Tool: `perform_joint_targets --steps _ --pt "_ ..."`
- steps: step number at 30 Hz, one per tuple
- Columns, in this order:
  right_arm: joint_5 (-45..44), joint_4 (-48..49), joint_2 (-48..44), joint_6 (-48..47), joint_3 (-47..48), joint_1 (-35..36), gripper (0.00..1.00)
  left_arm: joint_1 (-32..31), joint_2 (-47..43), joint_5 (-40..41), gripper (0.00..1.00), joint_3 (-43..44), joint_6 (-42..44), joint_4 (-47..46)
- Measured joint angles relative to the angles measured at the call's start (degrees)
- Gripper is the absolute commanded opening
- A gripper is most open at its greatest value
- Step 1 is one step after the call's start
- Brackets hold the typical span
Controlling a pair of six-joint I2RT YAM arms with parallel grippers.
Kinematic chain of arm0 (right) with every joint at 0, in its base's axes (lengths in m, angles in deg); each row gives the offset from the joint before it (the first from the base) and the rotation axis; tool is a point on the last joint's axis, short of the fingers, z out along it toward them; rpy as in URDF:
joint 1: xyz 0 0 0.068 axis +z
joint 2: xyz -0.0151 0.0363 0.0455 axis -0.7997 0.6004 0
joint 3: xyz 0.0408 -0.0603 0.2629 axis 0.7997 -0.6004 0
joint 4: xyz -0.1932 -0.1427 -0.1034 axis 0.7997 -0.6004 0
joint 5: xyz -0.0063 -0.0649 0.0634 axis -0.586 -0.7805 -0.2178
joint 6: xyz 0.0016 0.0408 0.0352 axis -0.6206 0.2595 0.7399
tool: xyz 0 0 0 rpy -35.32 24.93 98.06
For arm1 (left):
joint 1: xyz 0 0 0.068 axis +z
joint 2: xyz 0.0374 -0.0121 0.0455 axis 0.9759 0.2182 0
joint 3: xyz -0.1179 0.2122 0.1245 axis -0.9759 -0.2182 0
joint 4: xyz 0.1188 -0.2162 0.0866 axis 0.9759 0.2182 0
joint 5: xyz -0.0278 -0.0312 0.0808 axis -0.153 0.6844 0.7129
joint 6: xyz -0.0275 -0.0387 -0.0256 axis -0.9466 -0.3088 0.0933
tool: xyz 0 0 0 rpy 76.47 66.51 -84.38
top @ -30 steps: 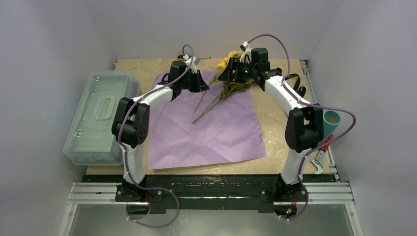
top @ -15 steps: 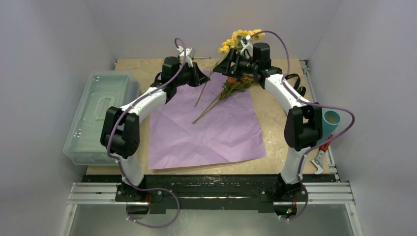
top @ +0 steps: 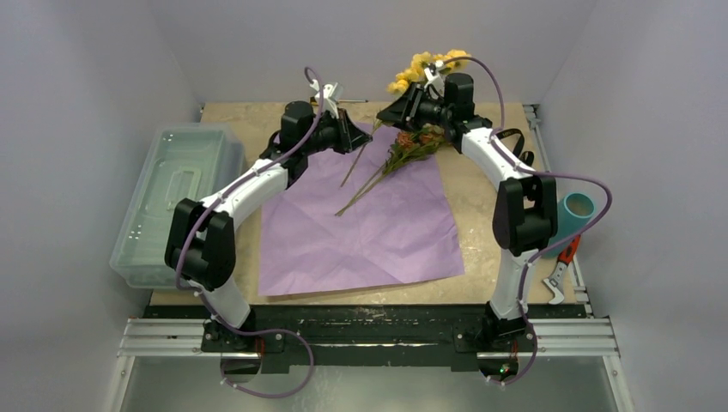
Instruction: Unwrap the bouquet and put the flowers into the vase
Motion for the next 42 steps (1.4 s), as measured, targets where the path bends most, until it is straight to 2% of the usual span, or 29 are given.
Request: perform_joint_targets --steps 5,6,10,13,15,21,28,35,40,42 --pt "1.5 2.2 0.0 2.1 0.0 0.0 0.0 -0.7 -0.4 -0.3 0.0 -1.0 1.3 0.4" --pt "2.1 2.8 0.0 2.9 0.0 0.0 0.0 -0.7 -0.4 -0.4 0.01 -1.2 1.8 0.7" --pt "4.5 4.3 0.0 3.6 -0.2 0.2 0.0 -1.0 -0.5 -2.0 0.37 -1.4 5.1 1.8" --pt "5.8 8.1 0.0 4.5 -1.5 -0.2 0.0 -1.0 -0.9 -4.8 0.49 -1.1 7.1 4.6" --pt "7.4 11.9 -0.1 6.2 -3.3 -0.6 0.0 -1.0 -1.2 -6.9 0.52 -1.0 7.8 5.9" --pt "11.8 20.1 -0.1 11.6 -7.0 -1.1 0.0 0.1 -1.7 -11.8 0.51 -1.0 6.5 6.1" --pt "14.8 25.0 -0.7 14.6 -8.0 -1.1 0.0 2.3 -1.4 -15.5 0.4 -0.2 2.6 3.8" --pt "14.7 26.7 -2.1 15.5 -8.0 -1.1 0.0 2.1 0.7 -17.7 0.4 0.7 -1.4 1.3" --pt "14.8 27.3 -2.1 15.9 -8.0 -1.1 0.0 1.9 1.6 -18.3 0.34 0.7 -3.4 0.7" --pt "14.8 27.6 -2.2 15.9 -8.3 -1.1 0.0 1.9 1.8 -18.4 0.28 0.7 -4.5 -0.4"
